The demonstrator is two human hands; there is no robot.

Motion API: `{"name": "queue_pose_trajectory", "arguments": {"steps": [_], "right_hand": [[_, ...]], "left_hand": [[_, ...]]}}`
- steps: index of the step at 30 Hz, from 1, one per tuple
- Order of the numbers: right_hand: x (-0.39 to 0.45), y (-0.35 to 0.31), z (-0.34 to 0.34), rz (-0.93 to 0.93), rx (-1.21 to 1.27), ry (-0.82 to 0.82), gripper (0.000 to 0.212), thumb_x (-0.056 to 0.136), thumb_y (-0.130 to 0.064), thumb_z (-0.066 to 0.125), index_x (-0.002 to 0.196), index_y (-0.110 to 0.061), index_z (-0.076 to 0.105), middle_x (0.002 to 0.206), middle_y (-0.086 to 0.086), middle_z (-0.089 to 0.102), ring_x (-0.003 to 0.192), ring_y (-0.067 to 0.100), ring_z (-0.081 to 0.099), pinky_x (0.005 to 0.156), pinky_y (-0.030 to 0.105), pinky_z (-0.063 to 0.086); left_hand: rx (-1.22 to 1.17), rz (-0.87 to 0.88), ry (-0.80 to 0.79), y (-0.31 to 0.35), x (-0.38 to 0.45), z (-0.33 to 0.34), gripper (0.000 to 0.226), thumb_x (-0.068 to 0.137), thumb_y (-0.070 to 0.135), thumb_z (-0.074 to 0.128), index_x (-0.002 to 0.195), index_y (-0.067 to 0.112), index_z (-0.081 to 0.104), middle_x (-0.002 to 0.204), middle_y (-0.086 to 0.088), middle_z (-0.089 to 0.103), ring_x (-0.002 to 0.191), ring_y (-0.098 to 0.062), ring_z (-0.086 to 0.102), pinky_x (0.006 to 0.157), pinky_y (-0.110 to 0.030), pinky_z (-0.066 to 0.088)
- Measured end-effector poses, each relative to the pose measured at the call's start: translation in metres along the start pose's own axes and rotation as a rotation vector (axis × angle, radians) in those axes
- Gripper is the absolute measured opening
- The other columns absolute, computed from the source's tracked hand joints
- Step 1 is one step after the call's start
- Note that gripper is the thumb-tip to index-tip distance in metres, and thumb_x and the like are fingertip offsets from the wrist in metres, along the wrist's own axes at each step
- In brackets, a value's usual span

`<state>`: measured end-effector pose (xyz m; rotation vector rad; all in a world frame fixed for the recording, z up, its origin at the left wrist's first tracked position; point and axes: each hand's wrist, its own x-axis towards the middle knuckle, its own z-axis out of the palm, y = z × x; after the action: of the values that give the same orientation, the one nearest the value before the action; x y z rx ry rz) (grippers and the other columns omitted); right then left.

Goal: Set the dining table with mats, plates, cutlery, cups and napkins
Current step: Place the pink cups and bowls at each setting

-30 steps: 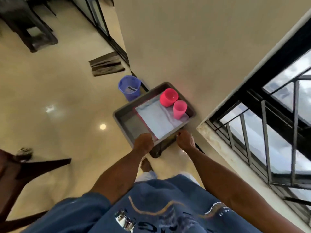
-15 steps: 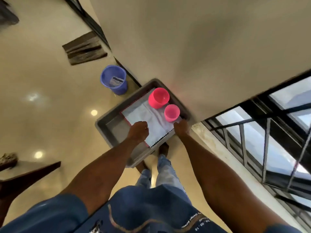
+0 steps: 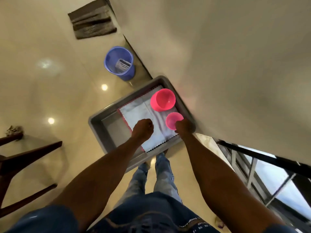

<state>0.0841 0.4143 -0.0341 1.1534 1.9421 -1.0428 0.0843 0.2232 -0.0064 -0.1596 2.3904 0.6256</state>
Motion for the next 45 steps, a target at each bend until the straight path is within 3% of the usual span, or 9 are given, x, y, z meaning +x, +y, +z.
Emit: {"name": "queue_pose_trajectory", "arguments": {"steps": [13, 16, 22, 25, 30, 34, 38, 42, 45], "right_hand": [[-0.046, -0.014, -0.006, -0.036, 0.092, 0.015, 0.049, 0.088, 0.005, 0.048, 0.137, 0.005, 0.048, 0.13, 0.027, 0.057, 0.108, 0.049, 0.06, 0.075, 0.053, 0.058], [-0.068, -0.025, -0.006, -0.101, 0.099, -0.032, 0.056, 0.082, -0.001, 0.055, 0.137, 0.002, 0.048, 0.13, 0.022, 0.057, 0.113, 0.048, 0.058, 0.074, 0.052, 0.058], [-0.12, -0.062, 0.002, -0.333, -0.092, -0.177, 0.06, 0.083, 0.0, 0.048, 0.141, -0.012, 0.04, 0.128, 0.008, 0.053, 0.098, 0.04, 0.064, 0.064, 0.048, 0.061], [-0.157, -0.076, 0.023, -0.482, -0.296, -0.258, 0.05, 0.082, -0.001, 0.047, 0.131, -0.008, 0.048, 0.115, 0.01, 0.06, 0.074, 0.04, 0.07, 0.065, 0.048, 0.06], [-0.221, -0.091, 0.095, -0.568, -0.645, -0.338, 0.032, 0.082, -0.009, 0.06, 0.112, -0.001, 0.063, 0.074, 0.014, 0.071, 0.057, 0.029, 0.07, 0.052, 0.037, 0.06], [-0.292, -0.09, 0.161, -0.639, -0.779, -0.358, 0.031, 0.094, -0.02, 0.062, 0.117, -0.001, 0.059, 0.106, 0.015, 0.067, 0.083, 0.025, 0.066, 0.049, 0.024, 0.045], [-0.353, -0.07, 0.231, -0.826, -0.909, -0.433, 0.026, 0.092, -0.021, 0.06, 0.1, 0.003, 0.066, 0.088, 0.014, 0.071, 0.063, 0.023, 0.063, 0.059, 0.028, 0.051], [-0.406, -0.028, 0.296, -0.893, -0.764, -0.597, 0.066, 0.08, -0.066, 0.057, 0.098, -0.004, 0.07, 0.092, 0.013, 0.073, 0.084, 0.031, 0.069, 0.08, 0.042, 0.055], [-0.454, 0.013, 0.343, -1.013, -0.67, -0.717, 0.049, 0.089, -0.058, 0.055, 0.1, -0.012, 0.067, 0.098, 0.003, 0.069, 0.095, 0.026, 0.065, 0.085, 0.042, 0.054]], "left_hand": [[-0.137, -0.107, 0.01, 0.005, -0.017, -0.011, 0.023, 0.087, 0.013, 0.045, 0.092, 0.011, 0.067, 0.099, -0.004, 0.07, 0.089, -0.027, 0.063, 0.072, -0.036, 0.052], [-0.234, -0.081, 0.01, -0.002, -0.027, -0.018, 0.041, 0.082, 0.004, 0.049, 0.12, 0.017, 0.061, 0.121, -0.003, 0.063, 0.109, -0.025, 0.059, 0.082, -0.029, 0.049], [-0.398, 0.028, -0.068, -0.027, -0.067, -0.04, 0.106, 0.072, 0.011, 0.085, 0.154, 0.016, 0.02, 0.157, -0.008, 0.03, 0.138, -0.028, 0.034, 0.111, -0.048, 0.037], [-0.519, 0.046, 0.067, -0.056, -0.097, -0.049, 0.108, 0.063, 0.022, 0.091, 0.15, 0.019, 0.027, 0.148, -0.005, 0.041, 0.131, -0.023, 0.044, 0.106, -0.044, 0.044], [-0.737, 0.034, 0.225, -0.102, -0.165, -0.058, 0.079, 0.068, -0.006, 0.084, 0.128, 0.021, 0.04, 0.113, 0.009, 0.055, 0.097, 0.016, 0.056, 0.075, -0.006, 0.049], [-0.893, -0.07, 0.508, -0.158, -0.222, -0.048, 0.096, 0.056, 0.026, 0.095, 0.137, 0.026, 0.043, 0.13, 0.005, 0.059, 0.116, -0.012, 0.058, 0.094, -0.036, 0.054], [-0.998, -0.157, 0.742, -0.218, -0.283, -0.043, 0.092, 0.056, 0.038, 0.094, 0.131, 0.036, 0.042, 0.126, 0.01, 0.058, 0.113, -0.008, 0.058, 0.092, -0.038, 0.055], [-1.061, -0.277, 0.882, -0.29, -0.341, -0.029, 0.098, 0.052, 0.051, 0.09, 0.135, 0.032, 0.042, 0.127, 0.01, 0.06, 0.114, -0.012, 0.059, 0.094, -0.044, 0.053], [-1.119, -0.348, 0.984, -0.341, -0.39, -0.016, 0.096, 0.052, 0.054, 0.089, 0.133, 0.033, 0.043, 0.125, 0.01, 0.06, 0.113, -0.013, 0.059, 0.093, -0.045, 0.055]]}}
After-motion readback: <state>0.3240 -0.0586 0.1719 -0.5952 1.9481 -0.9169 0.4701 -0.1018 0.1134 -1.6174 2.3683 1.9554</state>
